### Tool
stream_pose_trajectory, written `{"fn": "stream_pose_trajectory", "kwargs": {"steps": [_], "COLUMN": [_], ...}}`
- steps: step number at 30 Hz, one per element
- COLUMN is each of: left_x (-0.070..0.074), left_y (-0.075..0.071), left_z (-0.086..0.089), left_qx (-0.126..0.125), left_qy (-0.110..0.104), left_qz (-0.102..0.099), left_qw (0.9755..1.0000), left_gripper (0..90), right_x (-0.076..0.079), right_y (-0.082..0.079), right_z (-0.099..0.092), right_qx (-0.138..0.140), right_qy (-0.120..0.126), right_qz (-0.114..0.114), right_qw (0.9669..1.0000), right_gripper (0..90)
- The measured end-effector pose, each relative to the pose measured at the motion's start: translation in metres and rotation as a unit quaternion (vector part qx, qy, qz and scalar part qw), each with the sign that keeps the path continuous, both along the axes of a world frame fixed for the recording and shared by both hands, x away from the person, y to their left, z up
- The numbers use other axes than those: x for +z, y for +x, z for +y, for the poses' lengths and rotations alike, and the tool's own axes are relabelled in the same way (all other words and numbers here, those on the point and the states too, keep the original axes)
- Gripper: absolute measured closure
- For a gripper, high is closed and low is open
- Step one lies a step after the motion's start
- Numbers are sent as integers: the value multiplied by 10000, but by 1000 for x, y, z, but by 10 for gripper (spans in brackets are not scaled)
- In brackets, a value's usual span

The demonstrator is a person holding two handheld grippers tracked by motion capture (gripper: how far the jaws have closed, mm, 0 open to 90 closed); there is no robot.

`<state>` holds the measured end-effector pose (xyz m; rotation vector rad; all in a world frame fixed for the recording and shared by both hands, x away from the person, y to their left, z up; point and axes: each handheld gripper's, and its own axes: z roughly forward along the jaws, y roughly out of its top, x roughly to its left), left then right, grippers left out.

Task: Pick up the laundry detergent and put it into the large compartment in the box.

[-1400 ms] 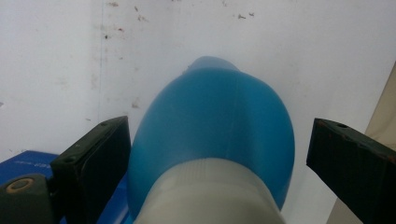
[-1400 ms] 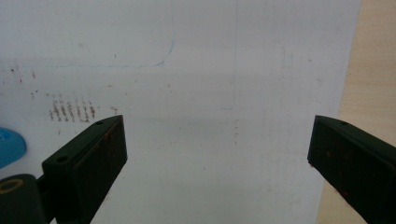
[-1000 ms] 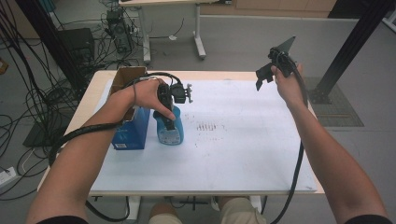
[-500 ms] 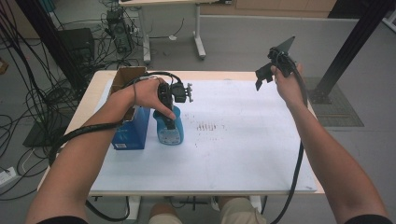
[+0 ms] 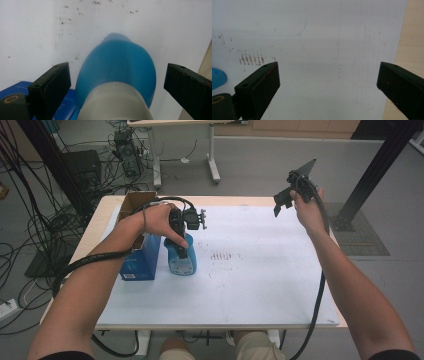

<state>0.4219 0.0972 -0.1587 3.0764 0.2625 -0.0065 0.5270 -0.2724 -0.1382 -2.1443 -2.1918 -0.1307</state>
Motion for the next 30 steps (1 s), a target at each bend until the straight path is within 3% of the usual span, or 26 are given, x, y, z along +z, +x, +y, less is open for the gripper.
{"fn": "stream_pose_trajectory", "kwargs": {"steps": [30], "left_x": [1], "left_y": [-1], "left_z": [2], "left_qx": [-3], "left_qy": [-5], "left_qz": [-30], "left_qw": [10000], "left_gripper": [77], "right_x": [0], "right_y": [0], "right_z": [1], "right_qx": [-9], "right_qy": [-6], "right_qz": [-1], "right_qw": [10000], "right_gripper": [45]}}
